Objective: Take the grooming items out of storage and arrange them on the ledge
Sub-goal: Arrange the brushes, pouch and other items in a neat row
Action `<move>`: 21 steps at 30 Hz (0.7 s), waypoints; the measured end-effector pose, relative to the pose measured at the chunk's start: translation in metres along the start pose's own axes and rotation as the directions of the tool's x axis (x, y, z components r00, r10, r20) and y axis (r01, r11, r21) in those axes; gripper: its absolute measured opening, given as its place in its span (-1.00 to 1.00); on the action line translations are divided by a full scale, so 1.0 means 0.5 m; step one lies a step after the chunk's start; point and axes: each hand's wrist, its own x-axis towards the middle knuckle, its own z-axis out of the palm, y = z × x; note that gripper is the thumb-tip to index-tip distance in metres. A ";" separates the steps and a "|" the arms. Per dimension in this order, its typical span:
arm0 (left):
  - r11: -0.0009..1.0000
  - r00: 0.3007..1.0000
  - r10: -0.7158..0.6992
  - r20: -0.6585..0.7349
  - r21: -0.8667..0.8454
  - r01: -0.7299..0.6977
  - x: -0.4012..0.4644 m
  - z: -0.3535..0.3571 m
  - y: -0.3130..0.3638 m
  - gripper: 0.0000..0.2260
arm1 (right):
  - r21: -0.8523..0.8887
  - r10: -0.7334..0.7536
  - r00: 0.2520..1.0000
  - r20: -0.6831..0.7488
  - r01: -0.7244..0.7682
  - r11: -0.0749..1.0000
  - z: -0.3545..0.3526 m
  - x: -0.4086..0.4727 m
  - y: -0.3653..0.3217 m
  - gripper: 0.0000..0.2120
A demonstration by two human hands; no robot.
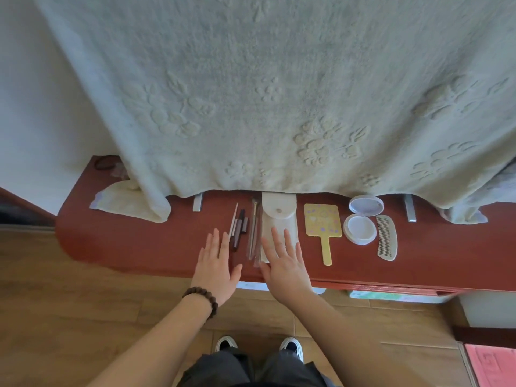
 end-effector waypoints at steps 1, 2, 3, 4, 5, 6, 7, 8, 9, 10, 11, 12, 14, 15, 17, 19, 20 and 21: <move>1.000 0.999 -0.009 0.040 0.007 0.008 0.003 0.001 -0.003 -0.30 | -0.012 -0.010 1.000 0.017 0.011 1.000 -0.001 0.009 -0.008 -0.45; 1.000 0.998 -0.005 0.069 0.011 0.004 0.005 0.002 -0.004 -0.29 | -0.033 -0.015 0.999 0.032 0.017 0.999 -0.001 0.016 -0.014 -0.45; 1.000 0.996 0.006 0.085 0.015 -0.007 0.006 0.004 -0.003 -0.29 | -0.059 -0.012 0.999 0.045 0.015 0.998 0.000 0.023 -0.018 -0.45; 1.000 0.996 0.017 0.091 0.020 -0.019 0.008 0.006 -0.002 -0.29 | -0.080 0.002 0.999 0.053 0.002 0.997 0.002 0.028 -0.020 -0.45; 0.999 0.995 0.027 0.091 0.024 -0.029 0.009 0.008 0.000 -0.29 | -0.090 0.025 0.998 0.057 -0.020 0.996 0.003 0.031 -0.020 -0.45; 0.999 0.995 0.032 0.093 0.029 -0.035 0.010 0.008 0.003 -0.29 | -0.091 0.054 0.997 0.062 -0.048 0.995 0.003 0.033 -0.019 -0.45; 0.999 0.995 0.034 0.097 0.033 -0.037 0.010 0.009 0.005 -0.30 | -0.093 0.078 0.994 0.074 -0.071 0.993 0.004 0.035 -0.017 -0.45; 0.999 0.994 0.035 0.101 0.036 -0.038 0.010 0.010 0.007 -0.30 | -0.101 0.093 0.992 0.087 -0.084 0.991 0.005 0.035 -0.015 -0.45; 0.999 0.994 0.036 0.103 0.037 -0.040 0.010 0.010 0.008 -0.30 | -0.108 0.097 0.991 0.097 -0.087 0.990 0.006 0.036 -0.014 -0.45; 0.998 0.994 0.038 0.105 0.037 -0.042 0.009 0.011 0.009 -0.30 | -0.111 0.096 0.990 0.103 -0.085 0.990 0.008 0.036 -0.013 -0.45; 0.998 0.994 0.041 0.105 0.035 -0.044 0.008 0.012 0.010 -0.31 | -0.110 0.096 0.990 0.105 -0.084 0.990 0.010 0.036 -0.014 -0.45; 0.998 0.993 0.044 0.106 0.032 -0.047 0.007 0.012 0.010 -0.31 | -0.109 0.099 0.989 0.107 -0.087 0.990 0.011 0.037 -0.016 -0.45; 0.998 0.993 0.047 0.110 0.029 -0.050 0.006 0.014 0.012 -0.31 | -0.111 0.106 0.989 0.104 -0.095 0.989 0.013 0.038 -0.020 -0.44; 0.998 0.993 0.045 0.112 0.031 -0.049 0.006 0.016 0.013 -0.31 | -0.115 0.108 0.989 0.102 -0.096 0.989 0.015 0.038 -0.022 -0.44; 0.999 0.993 0.039 0.113 0.031 -0.043 0.007 0.018 0.014 -0.31 | -0.117 0.110 0.989 0.102 -0.098 0.988 0.016 0.038 -0.025 -0.44; 0.999 0.993 0.043 0.110 0.025 -0.046 0.009 0.019 0.016 -0.30 | -0.111 0.114 0.988 0.104 -0.102 0.989 0.016 0.039 -0.025 -0.44; 0.998 0.993 0.049 0.107 0.024 -0.052 0.010 0.019 0.017 -0.30 | -0.111 0.115 0.988 0.105 -0.103 0.989 0.016 0.039 -0.025 -0.44; 0.998 0.993 0.057 0.103 0.025 -0.059 0.011 0.019 0.019 -0.30 | -0.111 0.114 0.988 0.104 -0.102 0.988 0.016 0.039 -0.025 -0.44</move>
